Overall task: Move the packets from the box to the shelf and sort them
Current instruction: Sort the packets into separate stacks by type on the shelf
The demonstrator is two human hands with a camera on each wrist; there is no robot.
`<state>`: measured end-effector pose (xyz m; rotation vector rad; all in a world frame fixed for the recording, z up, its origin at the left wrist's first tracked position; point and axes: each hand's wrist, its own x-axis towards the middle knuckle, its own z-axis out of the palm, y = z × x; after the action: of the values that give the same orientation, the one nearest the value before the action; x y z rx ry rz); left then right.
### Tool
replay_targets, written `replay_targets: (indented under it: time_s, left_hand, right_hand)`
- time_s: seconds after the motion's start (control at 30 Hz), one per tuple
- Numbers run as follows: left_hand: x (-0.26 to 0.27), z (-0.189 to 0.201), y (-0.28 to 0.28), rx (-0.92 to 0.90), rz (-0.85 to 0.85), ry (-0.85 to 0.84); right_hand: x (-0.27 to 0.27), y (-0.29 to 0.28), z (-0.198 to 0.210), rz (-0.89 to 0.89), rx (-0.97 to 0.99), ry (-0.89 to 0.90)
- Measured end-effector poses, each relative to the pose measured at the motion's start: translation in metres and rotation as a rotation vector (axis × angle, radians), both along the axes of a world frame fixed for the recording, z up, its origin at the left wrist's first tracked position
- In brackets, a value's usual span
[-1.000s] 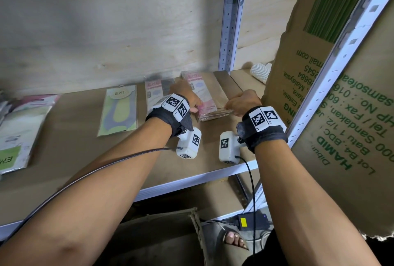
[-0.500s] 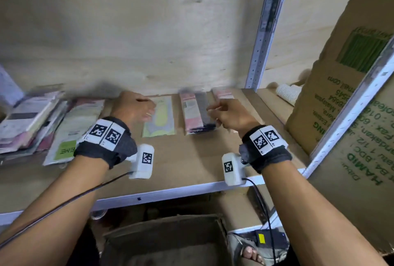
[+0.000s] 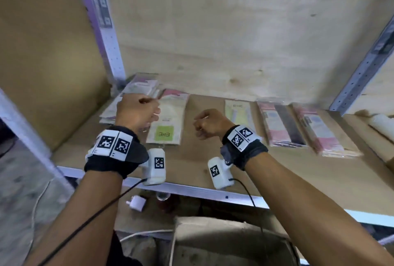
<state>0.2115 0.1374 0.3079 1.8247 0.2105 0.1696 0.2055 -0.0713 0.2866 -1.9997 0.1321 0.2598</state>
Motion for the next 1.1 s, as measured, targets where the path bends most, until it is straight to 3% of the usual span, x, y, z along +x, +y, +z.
replay_targets:
  time_s: [0.17,0.27,0.43,0.6,0.73,0.87,0.97,1.1]
  left_hand:
    - [-0.003,-0.001,0.037,0.071,0.027,-0.032]
    - [-0.002,-0.004,0.046,0.088,0.010,-0.031]
    - [-0.001,-0.006,0.044,0.155,-0.044,-0.010]
    - [-0.002,-0.009,0.037,0.234,-0.143,0.052]
    - [-0.005,-0.010,0.032,0.463,-0.304,0.096]
    - [-0.012,-0.003,0.015,0.669,-0.416,0.027]
    - [-0.021,0.001,-0.005,0.791,-0.450,-0.145]
    - [-0.034,0.006,-0.036,0.710,-0.448,-0.384]
  right_hand:
    - [0.044,0.054,0.002,-0.003,-0.258,0.003]
    - [0.056,0.065,0.001,0.013,-0.298,0.040]
    - [0.057,0.058,-0.014,-0.063,-0.144,0.124]
    - [0.049,0.050,-0.012,-0.028,0.006,0.128]
    - [0.031,0.029,-0.003,-0.086,0.187,0.091]
    - [0.006,-0.008,0.020,-0.130,0.383,0.041]
    - [-0.012,-0.038,0.036,-0.109,0.454,0.017]
    - [-0.030,-0.067,0.046,-0.054,0.529,0.003]
